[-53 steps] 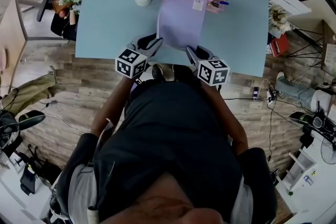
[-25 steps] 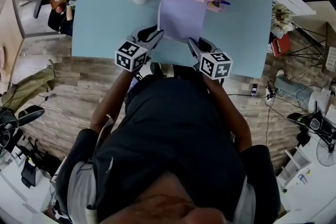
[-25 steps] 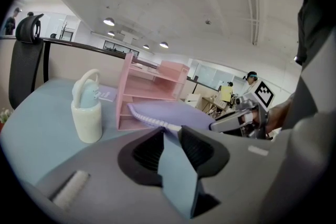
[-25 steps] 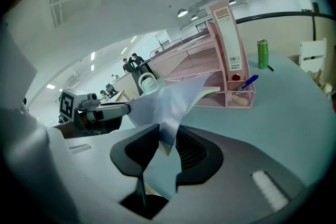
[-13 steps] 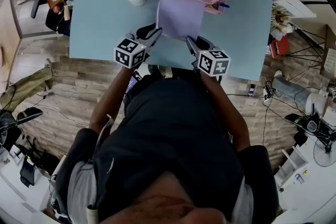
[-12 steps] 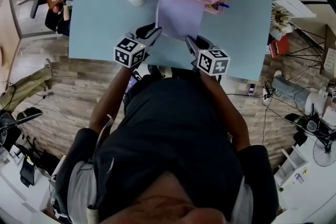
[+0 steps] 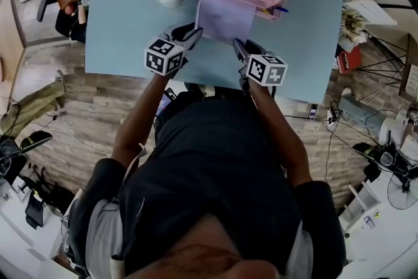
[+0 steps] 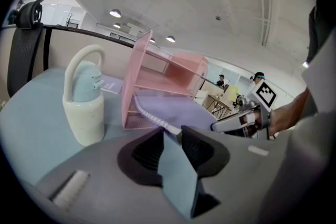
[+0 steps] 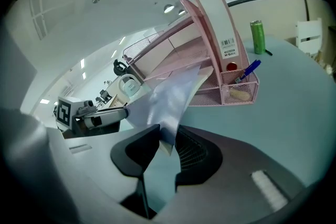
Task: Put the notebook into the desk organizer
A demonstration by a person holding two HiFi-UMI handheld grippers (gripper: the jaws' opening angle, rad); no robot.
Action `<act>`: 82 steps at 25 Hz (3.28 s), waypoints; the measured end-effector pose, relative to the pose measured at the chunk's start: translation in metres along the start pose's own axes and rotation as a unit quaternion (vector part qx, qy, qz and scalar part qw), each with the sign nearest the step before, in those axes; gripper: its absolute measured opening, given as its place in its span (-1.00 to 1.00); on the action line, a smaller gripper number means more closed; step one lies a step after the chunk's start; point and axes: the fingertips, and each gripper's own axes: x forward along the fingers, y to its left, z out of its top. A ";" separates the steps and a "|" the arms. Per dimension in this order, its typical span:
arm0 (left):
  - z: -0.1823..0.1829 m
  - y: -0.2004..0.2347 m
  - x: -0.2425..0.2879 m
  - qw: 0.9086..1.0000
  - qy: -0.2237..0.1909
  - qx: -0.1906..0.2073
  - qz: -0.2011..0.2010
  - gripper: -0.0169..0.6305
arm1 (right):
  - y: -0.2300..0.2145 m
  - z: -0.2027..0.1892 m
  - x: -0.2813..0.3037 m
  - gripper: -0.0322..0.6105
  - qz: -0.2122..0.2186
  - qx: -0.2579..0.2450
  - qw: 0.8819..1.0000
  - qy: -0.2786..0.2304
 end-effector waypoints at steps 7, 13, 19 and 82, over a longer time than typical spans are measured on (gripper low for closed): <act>-0.006 0.014 0.012 1.000 0.018 -0.016 0.006 -0.44 | -0.013 0.000 0.015 -0.62 -0.002 0.033 0.999 0.007; -0.011 0.024 0.026 0.999 0.032 -0.036 0.006 -0.44 | -0.030 0.000 0.028 -0.67 -0.002 0.076 0.997 0.008; -0.014 0.034 0.034 0.998 0.042 -0.038 0.013 -0.43 | -0.035 0.002 0.039 -0.69 0.008 0.112 0.994 0.010; -0.001 0.021 -0.094 0.997 -0.040 0.023 0.054 -0.43 | -0.040 0.064 -0.001 -0.64 0.051 0.237 0.958 -0.153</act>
